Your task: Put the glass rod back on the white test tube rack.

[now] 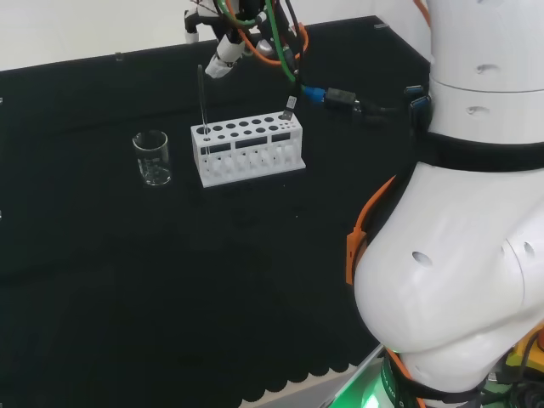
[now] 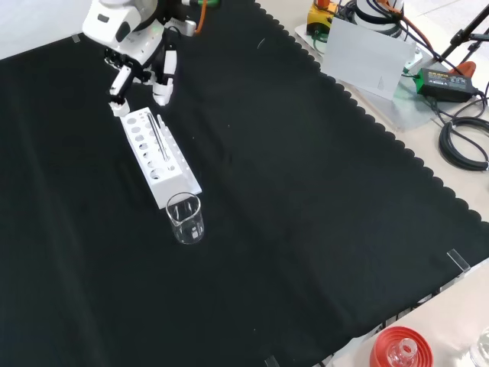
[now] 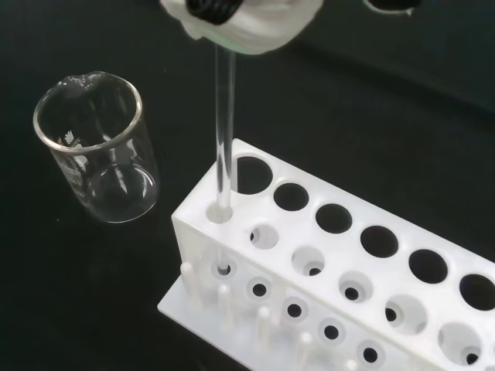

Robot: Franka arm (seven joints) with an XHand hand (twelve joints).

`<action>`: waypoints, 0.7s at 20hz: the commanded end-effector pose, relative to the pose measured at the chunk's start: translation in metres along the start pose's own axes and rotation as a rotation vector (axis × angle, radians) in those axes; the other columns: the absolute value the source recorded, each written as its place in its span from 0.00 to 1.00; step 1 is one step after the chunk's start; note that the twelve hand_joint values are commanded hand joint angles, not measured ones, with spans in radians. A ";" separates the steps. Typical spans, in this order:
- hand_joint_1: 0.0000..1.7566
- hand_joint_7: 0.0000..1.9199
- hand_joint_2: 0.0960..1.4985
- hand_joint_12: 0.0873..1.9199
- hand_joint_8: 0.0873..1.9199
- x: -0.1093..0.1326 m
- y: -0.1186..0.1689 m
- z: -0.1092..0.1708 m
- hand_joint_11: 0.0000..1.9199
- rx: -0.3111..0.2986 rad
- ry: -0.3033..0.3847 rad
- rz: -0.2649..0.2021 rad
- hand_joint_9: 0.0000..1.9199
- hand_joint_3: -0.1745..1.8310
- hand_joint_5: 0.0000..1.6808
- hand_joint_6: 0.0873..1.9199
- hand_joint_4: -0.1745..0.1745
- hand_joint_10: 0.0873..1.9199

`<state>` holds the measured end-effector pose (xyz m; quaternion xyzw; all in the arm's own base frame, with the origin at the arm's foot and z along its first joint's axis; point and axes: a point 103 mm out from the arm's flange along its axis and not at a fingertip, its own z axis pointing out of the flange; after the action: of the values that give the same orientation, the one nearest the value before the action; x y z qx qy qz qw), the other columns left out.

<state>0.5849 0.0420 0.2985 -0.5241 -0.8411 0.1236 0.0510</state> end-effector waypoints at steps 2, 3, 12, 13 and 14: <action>0.63 0.96 0.55 0.30 0.12 -0.002 -0.020 -0.009 1.00 -0.017 -0.002 0.023 1.00 0.00 0.17 0.44 0.00 0.27; 0.63 0.96 0.55 0.30 0.12 -0.002 -0.024 -0.011 1.00 -0.020 -0.001 0.026 1.00 0.00 0.17 0.44 0.00 0.27; 0.62 0.97 0.55 0.30 0.12 -0.004 -0.043 -0.021 1.00 -0.048 -0.001 0.043 1.00 0.00 0.18 0.44 0.00 0.27; 0.62 0.97 0.55 0.30 0.12 -0.005 -0.044 -0.023 1.00 -0.055 -0.002 0.048 1.00 0.00 0.18 0.44 0.00 0.27; 0.62 0.97 0.55 0.30 0.12 -0.006 -0.046 -0.025 1.00 -0.067 -0.001 0.042 1.00 0.00 0.19 0.44 0.00 0.27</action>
<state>0.5564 0.0274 0.3285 -0.5386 -0.8349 0.1067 0.0378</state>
